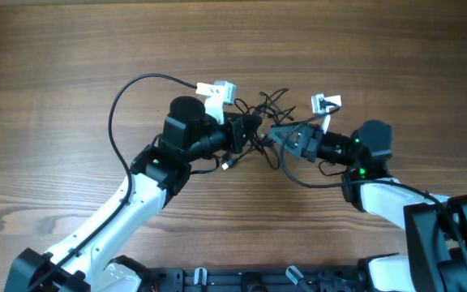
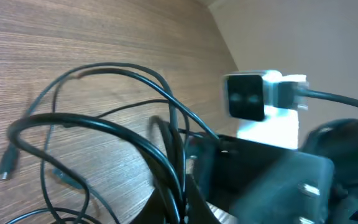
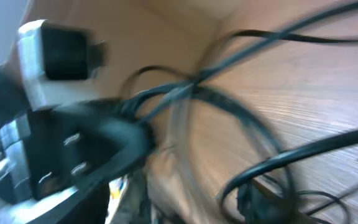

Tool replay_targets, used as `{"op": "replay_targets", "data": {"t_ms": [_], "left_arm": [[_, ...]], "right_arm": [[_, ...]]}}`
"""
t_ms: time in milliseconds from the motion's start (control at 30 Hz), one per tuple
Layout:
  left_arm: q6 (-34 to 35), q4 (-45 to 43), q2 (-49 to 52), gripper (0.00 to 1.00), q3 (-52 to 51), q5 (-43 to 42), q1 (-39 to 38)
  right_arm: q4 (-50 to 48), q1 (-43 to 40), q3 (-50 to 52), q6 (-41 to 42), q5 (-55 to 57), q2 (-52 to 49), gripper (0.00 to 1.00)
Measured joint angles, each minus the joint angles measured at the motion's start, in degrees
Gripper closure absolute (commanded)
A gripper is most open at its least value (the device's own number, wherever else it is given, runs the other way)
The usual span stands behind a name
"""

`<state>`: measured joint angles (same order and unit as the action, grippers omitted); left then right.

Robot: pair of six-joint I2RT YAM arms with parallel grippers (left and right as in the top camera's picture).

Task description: Untangle cables

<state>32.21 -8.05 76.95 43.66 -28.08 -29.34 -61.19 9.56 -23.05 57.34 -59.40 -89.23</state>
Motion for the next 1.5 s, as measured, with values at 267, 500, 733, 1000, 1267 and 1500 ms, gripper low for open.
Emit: {"op": "replay_targets", "data": {"t_ms": [267,500,733,1000,1267,1500], "left_arm": [[0.0,0.11,0.0,0.96,0.0,0.22,-1.42],[8.35,-0.04,0.0,0.96,0.0,6.21,3.61],[23.78,-0.09,0.02,0.96,0.0,13.33,15.58],[31.56,0.74,0.02,0.96,0.0,14.99,16.44],[36.81,12.87,0.02,0.96,0.0,24.44,14.1],[47.06,14.6,0.07,0.96,-0.02,29.99,13.03]], "right_arm": [[3.87,1.38,0.02,-2.84,10.54,0.0,0.95],[4.9,-1.05,-0.09,-6.62,6.27,0.0,0.95],[9.92,-4.5,-0.07,-9.94,2.71,0.0,0.95],[9.79,-4.79,-0.07,-11.52,2.19,0.0,0.96],[11.06,-5.92,-0.07,-13.92,1.79,0.0,0.95],[-0.33,-7.48,0.17,-14.14,-2.03,-0.02,0.95]]}}
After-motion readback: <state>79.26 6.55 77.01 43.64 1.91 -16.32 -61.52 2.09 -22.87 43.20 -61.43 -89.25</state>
